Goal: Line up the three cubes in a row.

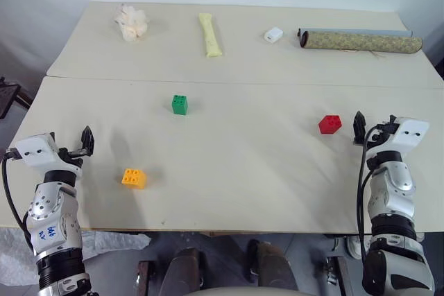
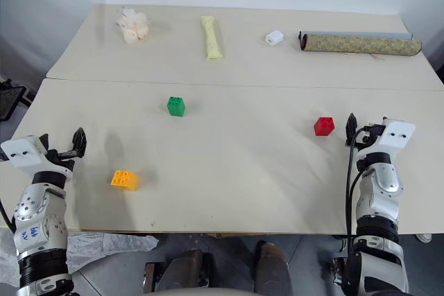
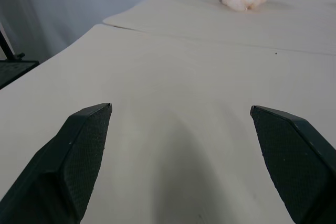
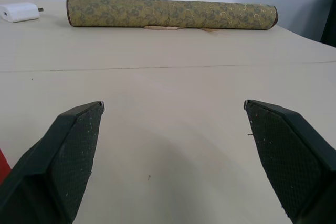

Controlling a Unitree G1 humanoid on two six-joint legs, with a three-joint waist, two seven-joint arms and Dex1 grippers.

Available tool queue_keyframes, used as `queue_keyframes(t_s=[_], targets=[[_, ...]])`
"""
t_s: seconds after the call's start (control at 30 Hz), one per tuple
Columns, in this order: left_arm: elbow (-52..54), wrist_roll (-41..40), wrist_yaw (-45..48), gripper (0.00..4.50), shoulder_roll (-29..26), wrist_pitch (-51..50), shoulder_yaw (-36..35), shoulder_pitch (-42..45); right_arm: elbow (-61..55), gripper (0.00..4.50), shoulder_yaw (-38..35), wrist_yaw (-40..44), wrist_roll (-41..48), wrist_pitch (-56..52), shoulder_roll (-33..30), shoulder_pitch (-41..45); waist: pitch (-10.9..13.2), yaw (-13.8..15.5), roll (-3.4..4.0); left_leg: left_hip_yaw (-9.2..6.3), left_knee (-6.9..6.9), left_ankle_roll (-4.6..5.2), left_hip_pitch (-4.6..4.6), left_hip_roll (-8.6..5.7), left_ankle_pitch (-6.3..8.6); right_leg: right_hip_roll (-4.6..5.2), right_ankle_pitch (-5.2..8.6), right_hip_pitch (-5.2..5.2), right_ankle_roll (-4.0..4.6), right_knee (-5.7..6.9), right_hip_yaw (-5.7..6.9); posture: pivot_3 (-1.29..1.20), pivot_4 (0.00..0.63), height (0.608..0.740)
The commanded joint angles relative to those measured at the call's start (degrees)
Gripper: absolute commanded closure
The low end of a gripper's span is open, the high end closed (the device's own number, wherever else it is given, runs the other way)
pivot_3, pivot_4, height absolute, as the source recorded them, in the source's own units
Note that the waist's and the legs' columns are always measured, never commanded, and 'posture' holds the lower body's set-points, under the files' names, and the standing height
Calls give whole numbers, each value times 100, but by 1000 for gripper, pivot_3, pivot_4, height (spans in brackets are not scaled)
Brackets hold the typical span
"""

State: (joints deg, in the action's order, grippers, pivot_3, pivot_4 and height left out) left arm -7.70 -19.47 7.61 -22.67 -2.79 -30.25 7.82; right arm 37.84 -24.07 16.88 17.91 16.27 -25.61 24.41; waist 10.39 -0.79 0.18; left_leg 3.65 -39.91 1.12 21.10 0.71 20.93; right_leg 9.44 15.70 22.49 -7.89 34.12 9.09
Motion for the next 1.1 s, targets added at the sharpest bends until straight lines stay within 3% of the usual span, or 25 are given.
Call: queue_keyframes(t_s=[0.03,0.17,0.37,0.47,0.6,0.7,0.83,1.0,1.1], targets=[[66,22,6,0,-62,199,-78,22,-314,15,-66,67,50,131,-67,-33,0,-2,0,0,0,0,0,0,0,0,0,0,0,0,0,0,150,740],[523,-837,1052,0,-307,75,-247,-49,-1240,15,-187,811,691,-221,-204,-308,1,5,1,0,0,0,1,7,0,0,0,2,0,0,-1,0,150,740],[1337,-1734,3175,0,-1455,-836,200,-265,-3000,15,-679,1807,1720,-1611,-1101,-1424,6,137,17,-2,-2,2,6,11,2,1,-1,3,-1,-3,-2,0,150,740],[1457,-1813,4286,0,-1797,-572,472,-277,-3559,15,-1012,2069,1926,-2080,-1490,-2137,5,187,25,3,-1,6,2,4,8,1,-1,1,-1,-9,-3,0,150,740],[1387,-1702,5513,0,-2207,-540,984,-207,-4098,15,-1333,3046,1813,-2177,-1899,-3474,7,205,26,15,0,-3,0,4,13,-20,-1,2,-1,-16,-6,0,150,740],[1288,-1523,5736,0,-2299,-492,1189,-175,-4059,15,-1453,3576,1753,-2154,-2054,-4043,8,194,30,21,4,-6,-4,9,14,-29,0,2,0,-20,-11,0,150,740],[1009,-1471,5837,0,-2282,-423,1172,-124,-3835,15,-1417,3893,1666,-2224,-2212,-4027,9,111,30,32,4,-5,-18,11,15,-29,-1,1,-1,-15,-27,0,150,740],[1126,-1324,5830,0,-2141,-341,1387,-134,-4342,15,-919,3431,1543,-2675,-2073,-3577,10,75,33,27,4,-6,-17,13,15,-30,-1,2,0,-12,-26,0,150,740],[1228,-1310,5768,0,-2045,-347,1453,-110,-4949,15,-667,2746,2041,-3704,-1961,-3101,11,85,34,19,1,-6,-15,15,15,-29,-1,3,0,-11,-25,0,150,740]])
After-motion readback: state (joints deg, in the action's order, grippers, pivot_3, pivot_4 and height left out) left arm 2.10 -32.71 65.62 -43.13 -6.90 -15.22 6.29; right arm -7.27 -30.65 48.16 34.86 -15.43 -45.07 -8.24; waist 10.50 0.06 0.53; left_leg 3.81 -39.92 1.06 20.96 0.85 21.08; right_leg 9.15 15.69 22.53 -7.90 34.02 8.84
